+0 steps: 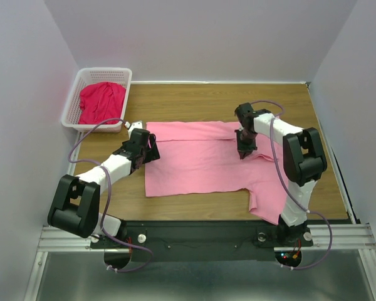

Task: Fold and stack the t-shirts
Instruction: Fold the tshirt

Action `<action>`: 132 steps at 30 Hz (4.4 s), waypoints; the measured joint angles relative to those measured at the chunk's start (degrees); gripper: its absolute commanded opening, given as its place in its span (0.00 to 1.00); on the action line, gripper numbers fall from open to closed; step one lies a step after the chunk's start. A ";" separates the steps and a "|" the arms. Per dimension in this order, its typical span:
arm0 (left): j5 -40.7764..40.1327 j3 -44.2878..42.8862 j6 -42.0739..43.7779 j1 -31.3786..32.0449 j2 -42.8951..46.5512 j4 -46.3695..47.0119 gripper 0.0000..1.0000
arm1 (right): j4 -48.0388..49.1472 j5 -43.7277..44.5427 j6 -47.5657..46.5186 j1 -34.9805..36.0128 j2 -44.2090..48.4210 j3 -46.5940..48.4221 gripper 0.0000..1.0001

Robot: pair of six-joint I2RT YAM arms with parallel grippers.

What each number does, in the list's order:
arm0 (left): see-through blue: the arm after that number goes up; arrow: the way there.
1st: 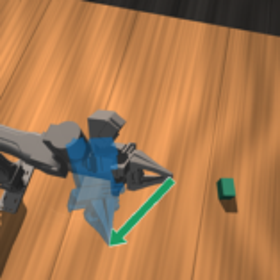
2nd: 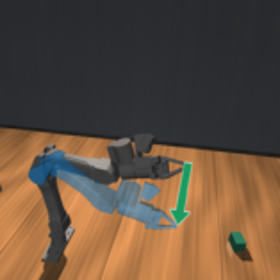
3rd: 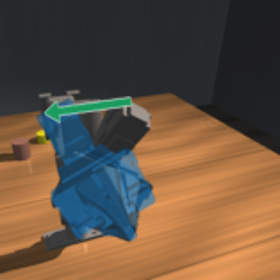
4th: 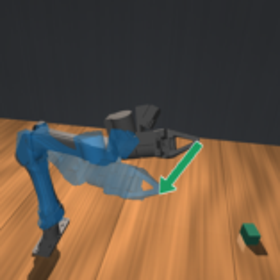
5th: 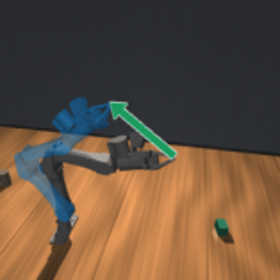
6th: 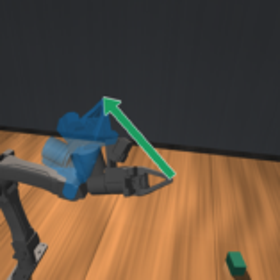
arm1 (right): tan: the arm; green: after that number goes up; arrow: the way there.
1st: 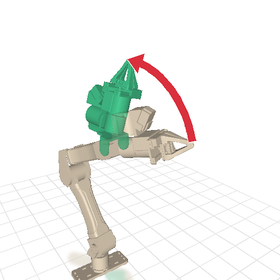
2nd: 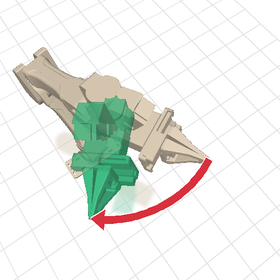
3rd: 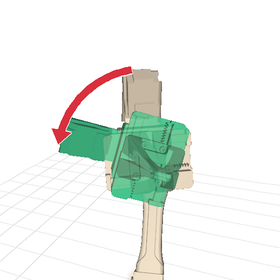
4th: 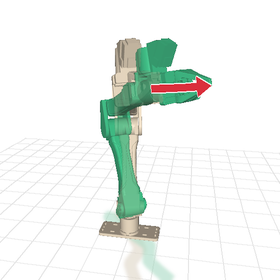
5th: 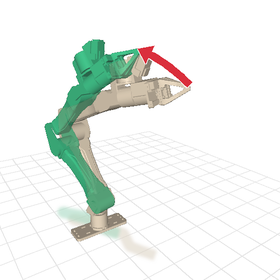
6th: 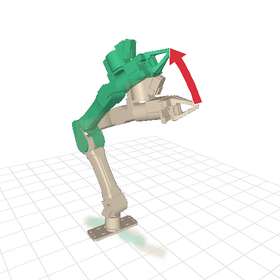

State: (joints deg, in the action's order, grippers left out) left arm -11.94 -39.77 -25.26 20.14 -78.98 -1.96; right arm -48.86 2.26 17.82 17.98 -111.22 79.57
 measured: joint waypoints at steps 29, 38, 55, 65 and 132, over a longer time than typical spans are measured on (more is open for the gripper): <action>1.33 -0.17 0.39 0.00 0.00 -0.66 0.83 | 4.61 7.96 3.26 -7.37 11.19 -7.98 0.20; 1.42 -0.22 0.55 0.00 0.00 -0.87 0.83 | 8.04 8.37 4.72 -7.08 10.88 -15.65 0.18; -0.33 -22.14 0.31 -3.58 -15.82 -1.81 0.73 | 16.55 3.67 3.41 -21.38 6.01 5.51 0.29; -0.31 -32.35 -0.24 -5.11 -31.36 -2.91 0.52 | 21.27 -1.01 4.72 -25.38 -9.07 10.38 0.28; -0.20 -0.90 -7.58 2.27 -1.42 -18.10 0.64 | 14.43 9.31 7.15 -35.54 32.52 -25.20 0.94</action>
State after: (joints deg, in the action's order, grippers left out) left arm -12.14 -40.66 -32.84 22.41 -80.40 -20.05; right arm -34.44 11.57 24.97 -17.56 -78.70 54.37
